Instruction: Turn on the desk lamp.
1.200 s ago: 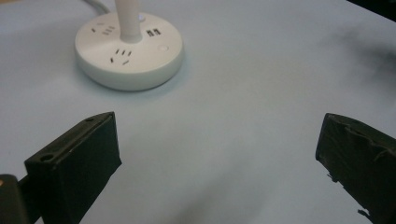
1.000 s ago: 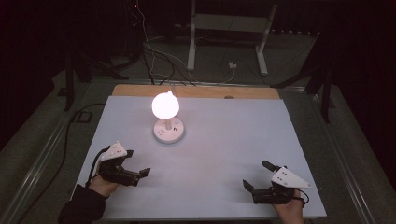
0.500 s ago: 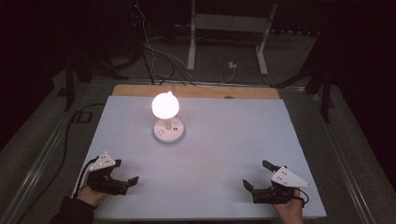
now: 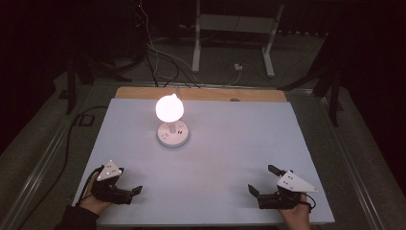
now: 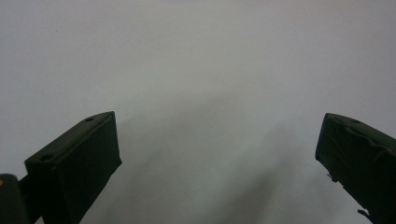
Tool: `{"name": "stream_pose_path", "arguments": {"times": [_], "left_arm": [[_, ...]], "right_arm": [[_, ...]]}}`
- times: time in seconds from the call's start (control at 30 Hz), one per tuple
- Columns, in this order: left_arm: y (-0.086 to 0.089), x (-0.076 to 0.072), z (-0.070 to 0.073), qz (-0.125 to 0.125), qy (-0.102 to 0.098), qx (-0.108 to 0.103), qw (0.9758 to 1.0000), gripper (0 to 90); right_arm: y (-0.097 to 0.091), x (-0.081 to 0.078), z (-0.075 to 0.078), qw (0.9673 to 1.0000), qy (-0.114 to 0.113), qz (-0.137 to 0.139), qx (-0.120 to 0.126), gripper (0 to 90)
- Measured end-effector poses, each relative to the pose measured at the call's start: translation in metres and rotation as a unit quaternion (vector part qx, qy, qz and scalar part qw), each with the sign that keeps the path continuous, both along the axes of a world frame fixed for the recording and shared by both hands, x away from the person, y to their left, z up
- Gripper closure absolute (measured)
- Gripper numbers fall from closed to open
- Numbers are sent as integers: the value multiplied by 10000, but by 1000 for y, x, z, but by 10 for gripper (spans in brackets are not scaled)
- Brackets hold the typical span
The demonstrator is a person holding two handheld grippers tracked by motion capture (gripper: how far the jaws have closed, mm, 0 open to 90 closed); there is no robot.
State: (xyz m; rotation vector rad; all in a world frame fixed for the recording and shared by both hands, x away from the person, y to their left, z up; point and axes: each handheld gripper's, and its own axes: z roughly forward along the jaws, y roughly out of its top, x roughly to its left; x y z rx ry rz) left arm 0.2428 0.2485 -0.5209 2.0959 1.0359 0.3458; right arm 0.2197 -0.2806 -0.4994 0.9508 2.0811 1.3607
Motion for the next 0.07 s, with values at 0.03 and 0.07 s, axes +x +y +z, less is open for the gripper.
{"name": "stream_pose_path", "arguments": {"times": [0.03,0.07], "left_arm": [[0,0,0,-3,15,1,10000,4],[0,0,0,3,-6,15,10000,4]], "right_arm": [[0,0,0,10000,2,2,3,0],[0,0,0,10000,-1,6,1,0]]}}
